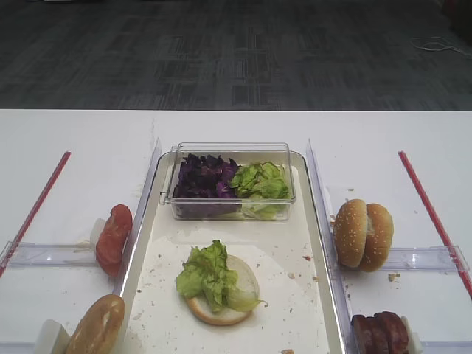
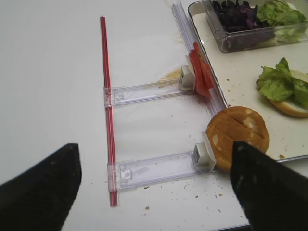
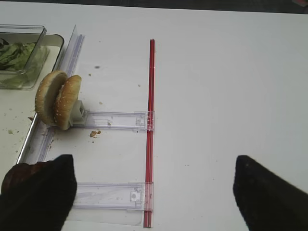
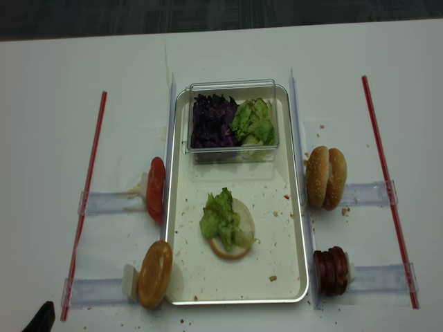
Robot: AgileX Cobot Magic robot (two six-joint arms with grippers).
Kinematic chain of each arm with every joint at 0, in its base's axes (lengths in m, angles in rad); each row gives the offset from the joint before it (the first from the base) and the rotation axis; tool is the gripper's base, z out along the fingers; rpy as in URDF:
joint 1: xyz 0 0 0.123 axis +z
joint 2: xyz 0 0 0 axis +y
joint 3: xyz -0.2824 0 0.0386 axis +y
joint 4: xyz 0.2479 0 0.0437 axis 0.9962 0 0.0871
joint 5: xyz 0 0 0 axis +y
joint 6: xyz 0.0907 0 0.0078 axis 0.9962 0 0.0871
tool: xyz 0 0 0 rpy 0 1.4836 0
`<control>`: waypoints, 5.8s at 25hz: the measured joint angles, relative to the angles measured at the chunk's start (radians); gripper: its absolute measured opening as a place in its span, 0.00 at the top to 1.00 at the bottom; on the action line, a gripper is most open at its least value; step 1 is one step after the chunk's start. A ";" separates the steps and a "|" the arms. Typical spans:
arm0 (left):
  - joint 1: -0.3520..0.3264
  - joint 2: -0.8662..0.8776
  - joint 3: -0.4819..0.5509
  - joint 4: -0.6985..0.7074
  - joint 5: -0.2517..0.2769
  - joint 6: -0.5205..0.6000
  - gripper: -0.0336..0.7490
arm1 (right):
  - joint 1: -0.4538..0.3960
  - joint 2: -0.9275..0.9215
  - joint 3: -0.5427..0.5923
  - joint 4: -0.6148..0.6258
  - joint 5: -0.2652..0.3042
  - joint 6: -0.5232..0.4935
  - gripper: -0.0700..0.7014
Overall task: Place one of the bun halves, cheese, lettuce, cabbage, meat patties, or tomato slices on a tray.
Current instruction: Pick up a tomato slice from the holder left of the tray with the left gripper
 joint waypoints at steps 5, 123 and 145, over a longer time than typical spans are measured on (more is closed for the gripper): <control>0.000 0.000 0.000 0.000 0.000 0.000 0.17 | 0.000 0.000 0.000 0.000 0.000 0.000 0.02; -0.363 1.852 -0.795 -0.037 -0.023 -0.135 0.31 | 0.000 0.000 0.000 -0.004 0.000 0.000 0.02; -0.363 1.852 -0.795 -0.044 -0.061 -0.133 0.34 | 0.000 0.000 0.000 -0.008 0.000 0.000 0.02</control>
